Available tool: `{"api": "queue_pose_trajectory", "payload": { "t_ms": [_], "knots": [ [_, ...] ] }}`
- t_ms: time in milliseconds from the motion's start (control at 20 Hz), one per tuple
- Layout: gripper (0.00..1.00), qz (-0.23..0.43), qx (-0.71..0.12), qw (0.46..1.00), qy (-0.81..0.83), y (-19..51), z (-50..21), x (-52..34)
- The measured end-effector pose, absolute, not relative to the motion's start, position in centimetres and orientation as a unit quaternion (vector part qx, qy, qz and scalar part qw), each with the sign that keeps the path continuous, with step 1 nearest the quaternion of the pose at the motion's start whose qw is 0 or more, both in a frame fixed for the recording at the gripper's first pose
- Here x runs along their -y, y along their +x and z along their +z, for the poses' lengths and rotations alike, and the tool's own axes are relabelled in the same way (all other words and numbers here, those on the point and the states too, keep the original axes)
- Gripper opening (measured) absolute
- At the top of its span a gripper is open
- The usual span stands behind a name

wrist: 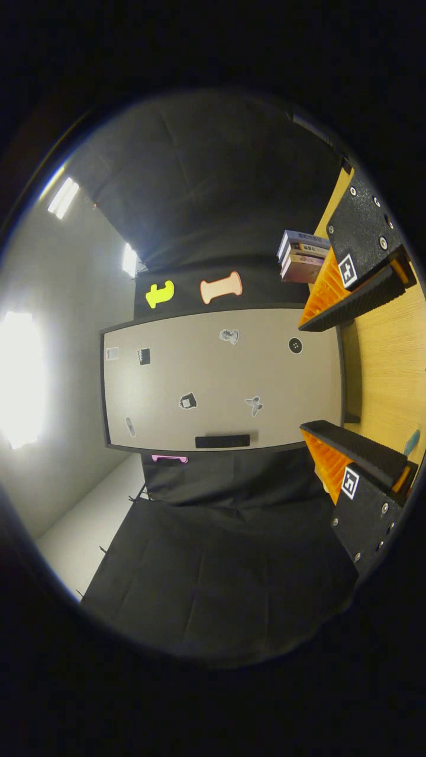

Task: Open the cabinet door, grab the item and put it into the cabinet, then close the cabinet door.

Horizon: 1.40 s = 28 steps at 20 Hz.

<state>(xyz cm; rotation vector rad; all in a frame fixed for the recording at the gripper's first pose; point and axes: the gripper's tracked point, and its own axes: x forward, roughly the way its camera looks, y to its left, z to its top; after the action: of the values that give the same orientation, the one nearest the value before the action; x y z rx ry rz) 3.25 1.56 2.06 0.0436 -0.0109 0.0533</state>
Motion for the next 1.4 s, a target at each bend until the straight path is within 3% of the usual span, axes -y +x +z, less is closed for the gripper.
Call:
{"api": "queue_pose_trajectory", "payload": {
  "t_ms": [650,1400],
  "knots": [
    [0.93,0.077,0.069,0.995,0.018,12.7,10.5,-6.4],
    [0.91,0.116,0.037,0.991,0.053,25.0,12.0,-13.7]
  ]
}}
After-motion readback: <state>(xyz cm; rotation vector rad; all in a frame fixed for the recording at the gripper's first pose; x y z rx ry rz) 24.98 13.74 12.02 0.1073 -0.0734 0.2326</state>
